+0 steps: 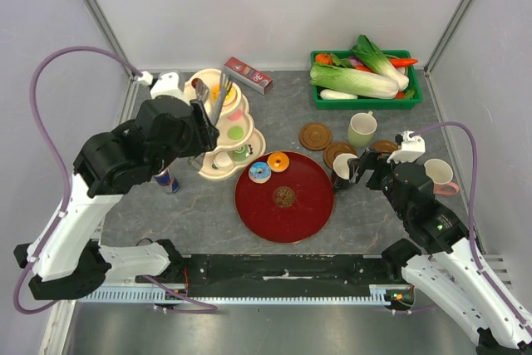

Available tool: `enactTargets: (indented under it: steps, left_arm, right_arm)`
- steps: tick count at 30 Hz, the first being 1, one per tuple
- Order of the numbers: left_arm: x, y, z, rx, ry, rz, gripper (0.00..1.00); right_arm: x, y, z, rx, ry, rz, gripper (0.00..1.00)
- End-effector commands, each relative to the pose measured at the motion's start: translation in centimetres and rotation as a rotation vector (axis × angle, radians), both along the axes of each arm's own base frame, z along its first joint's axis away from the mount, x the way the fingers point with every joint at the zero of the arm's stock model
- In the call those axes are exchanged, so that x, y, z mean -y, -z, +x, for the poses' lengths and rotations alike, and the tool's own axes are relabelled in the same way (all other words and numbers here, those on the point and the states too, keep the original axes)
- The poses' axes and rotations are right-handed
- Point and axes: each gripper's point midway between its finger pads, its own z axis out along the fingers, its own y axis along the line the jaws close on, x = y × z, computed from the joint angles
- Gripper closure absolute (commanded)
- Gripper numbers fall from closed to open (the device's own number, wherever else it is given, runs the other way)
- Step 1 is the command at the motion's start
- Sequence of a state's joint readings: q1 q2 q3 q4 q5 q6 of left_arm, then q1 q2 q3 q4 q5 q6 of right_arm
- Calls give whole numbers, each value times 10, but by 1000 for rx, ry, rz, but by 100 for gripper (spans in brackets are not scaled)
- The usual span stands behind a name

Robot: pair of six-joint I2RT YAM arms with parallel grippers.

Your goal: Serve the afternoon tea

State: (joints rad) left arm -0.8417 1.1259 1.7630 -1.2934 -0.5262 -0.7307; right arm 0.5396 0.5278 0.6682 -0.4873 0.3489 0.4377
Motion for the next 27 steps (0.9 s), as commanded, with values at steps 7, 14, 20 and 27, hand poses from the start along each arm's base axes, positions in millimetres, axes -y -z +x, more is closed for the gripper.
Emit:
enactTargets:
  steps: [7, 14, 20, 27]
  left_arm:
    - [91, -41, 30, 113, 310, -85, 42]
    - [156, 31, 26, -71, 439, -46, 42]
    - [197, 91, -5, -213, 541, 13, 43]
    - [196, 147, -37, -354, 528, 51, 43]
  right_arm:
    - [1, -6, 4, 23, 21, 17, 2]
    - [0, -5, 5, 17, 20, 14, 2]
    - [-1, -6, 4, 18, 14, 17, 2]
    - [-1, -6, 3, 21, 11, 20, 2]
